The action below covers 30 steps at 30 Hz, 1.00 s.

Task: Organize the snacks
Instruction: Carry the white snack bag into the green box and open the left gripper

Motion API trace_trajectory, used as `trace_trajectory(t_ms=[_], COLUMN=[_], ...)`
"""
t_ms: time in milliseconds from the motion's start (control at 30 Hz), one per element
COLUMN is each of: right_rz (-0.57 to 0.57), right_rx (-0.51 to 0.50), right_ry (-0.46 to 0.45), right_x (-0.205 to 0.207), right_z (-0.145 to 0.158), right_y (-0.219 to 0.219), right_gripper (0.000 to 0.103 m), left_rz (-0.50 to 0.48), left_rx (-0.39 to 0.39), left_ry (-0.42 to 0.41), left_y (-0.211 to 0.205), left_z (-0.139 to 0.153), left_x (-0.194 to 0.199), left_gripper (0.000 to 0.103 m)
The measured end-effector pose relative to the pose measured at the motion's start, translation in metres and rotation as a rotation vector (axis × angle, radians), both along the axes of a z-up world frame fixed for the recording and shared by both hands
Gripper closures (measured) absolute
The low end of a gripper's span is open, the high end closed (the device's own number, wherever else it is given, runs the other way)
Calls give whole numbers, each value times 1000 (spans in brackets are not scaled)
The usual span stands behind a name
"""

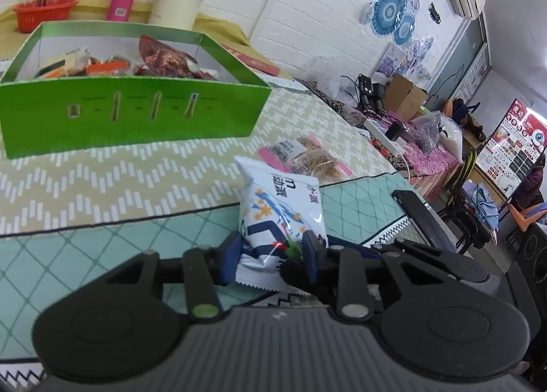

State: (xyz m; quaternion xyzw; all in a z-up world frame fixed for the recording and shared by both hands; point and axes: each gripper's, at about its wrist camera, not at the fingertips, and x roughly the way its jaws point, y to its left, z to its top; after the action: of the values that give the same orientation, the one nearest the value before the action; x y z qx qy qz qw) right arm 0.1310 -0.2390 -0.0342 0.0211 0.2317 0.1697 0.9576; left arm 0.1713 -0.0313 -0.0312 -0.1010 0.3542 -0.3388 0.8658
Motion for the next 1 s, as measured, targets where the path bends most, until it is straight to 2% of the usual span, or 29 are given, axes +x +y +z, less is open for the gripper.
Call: trace_trajectory(t_ms=[67, 267, 567, 733, 1000], right_rz=[14, 73, 179, 200, 193], right_rx=[-9, -8, 26, 29, 40], right_ry=[-24, -97, -170, -157, -82], right_x=[0, 19, 75, 112, 161], right_z=[6, 29, 62, 65, 53], right_y=[5, 20, 60, 80, 92], right_gripper=[40, 42, 44, 44, 44], left_rz=[17, 81, 215, 257, 283], left_rx=[-8, -35, -59, -57, -70], left_ry=[-25, -93, -156, -152, -91], left_y=[7, 32, 74, 88, 97], left_z=[8, 37, 74, 75, 55], left_x=[-2, 5, 47, 85, 142], left_gripper=[72, 72, 72, 72, 72])
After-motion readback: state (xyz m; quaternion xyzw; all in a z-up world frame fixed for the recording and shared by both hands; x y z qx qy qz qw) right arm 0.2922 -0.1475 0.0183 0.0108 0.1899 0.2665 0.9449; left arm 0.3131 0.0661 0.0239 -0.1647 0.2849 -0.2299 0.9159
